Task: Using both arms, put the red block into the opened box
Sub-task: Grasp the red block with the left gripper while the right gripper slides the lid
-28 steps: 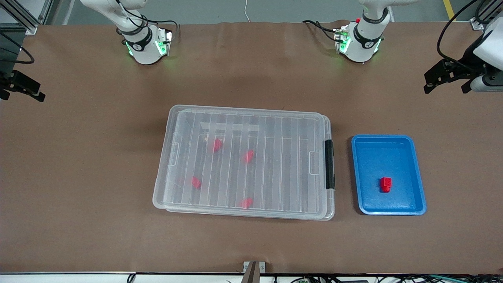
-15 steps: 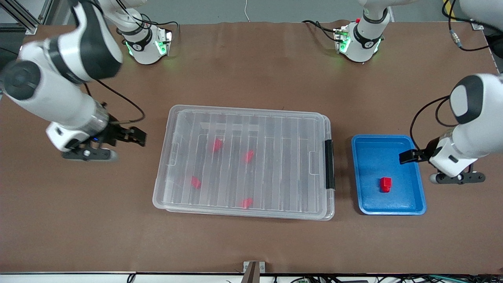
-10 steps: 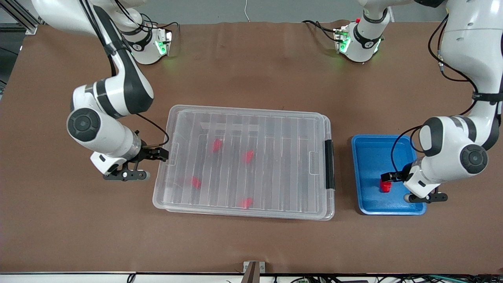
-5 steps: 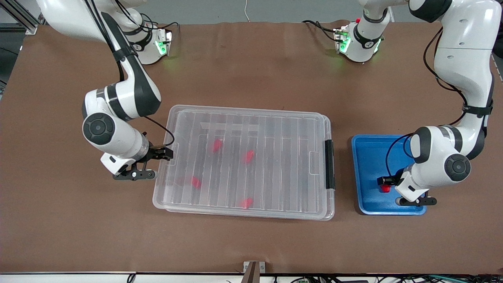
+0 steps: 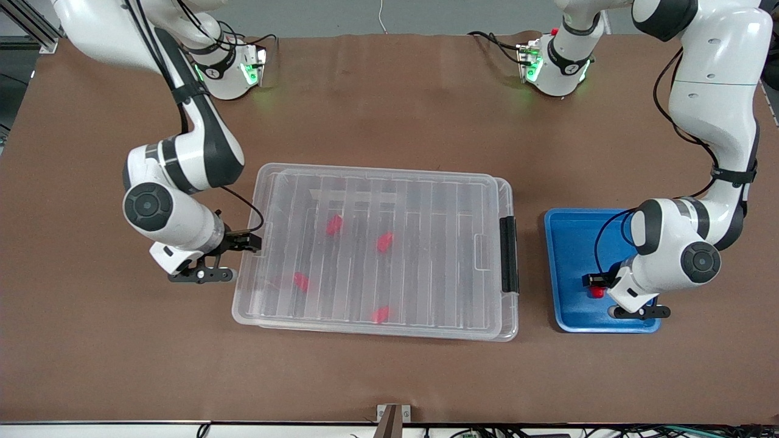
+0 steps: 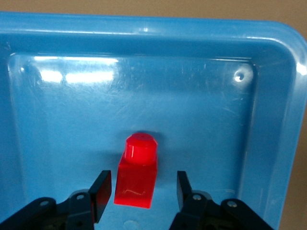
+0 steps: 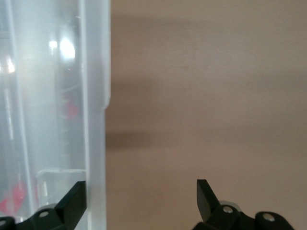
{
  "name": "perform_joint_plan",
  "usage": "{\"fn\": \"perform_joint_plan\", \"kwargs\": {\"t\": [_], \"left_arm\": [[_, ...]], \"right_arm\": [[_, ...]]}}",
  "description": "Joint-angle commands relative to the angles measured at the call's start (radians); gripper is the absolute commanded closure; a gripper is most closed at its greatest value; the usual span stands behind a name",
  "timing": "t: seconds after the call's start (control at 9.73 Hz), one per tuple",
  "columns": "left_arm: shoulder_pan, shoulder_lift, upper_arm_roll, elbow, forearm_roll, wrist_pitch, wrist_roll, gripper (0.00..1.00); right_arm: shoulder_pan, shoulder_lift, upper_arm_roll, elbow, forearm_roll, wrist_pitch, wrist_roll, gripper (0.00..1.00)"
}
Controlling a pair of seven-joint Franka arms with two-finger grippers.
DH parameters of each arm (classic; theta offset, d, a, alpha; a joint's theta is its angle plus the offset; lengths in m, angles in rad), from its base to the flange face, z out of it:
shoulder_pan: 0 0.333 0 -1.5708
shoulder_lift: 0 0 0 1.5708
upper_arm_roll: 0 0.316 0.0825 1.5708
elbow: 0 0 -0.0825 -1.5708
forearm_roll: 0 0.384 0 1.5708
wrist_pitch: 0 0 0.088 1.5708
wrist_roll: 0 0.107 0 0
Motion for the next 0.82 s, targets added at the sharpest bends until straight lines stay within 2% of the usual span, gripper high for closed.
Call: {"fn": "perform_joint_plan", "kwargs": {"t": [0.0, 0.21, 0.51, 0.62, 0.72], "left_arm": [[0.013, 0.035, 0.000, 0.011, 0.038, 0.016, -0.010, 0.38], [0.015, 0.044, 0.000, 0.011, 0.038, 0.017, -0.010, 0.53], [0.016, 0.014, -0.003, 0.011, 0.040, 0.014, -0.007, 0.90], [0.015, -0.033, -0.011, 0.006, 0.040, -0.007, -0.007, 0.93], [-0.001, -0.096, -0.018, 0.009, 0.040, -0.091, -0.011, 0.93]], "right_arm": [[-0.057, -0.032, 0.006, -0.019, -0.067, -0.057, -0.002, 0.00], [-0.094, -0.035, 0.008, -0.019, -0.114, -0.094, -0.011, 0.00], [-0.190, -0.046, 0.006, -0.014, -0.120, -0.106, -0.121, 0.00], [-0.209, -0.046, 0.008, -0.011, -0.120, -0.106, -0.128, 0.00], [-0.211, -0.049, 0.008, -0.008, -0.118, -0.106, -0.125, 0.00]]}}
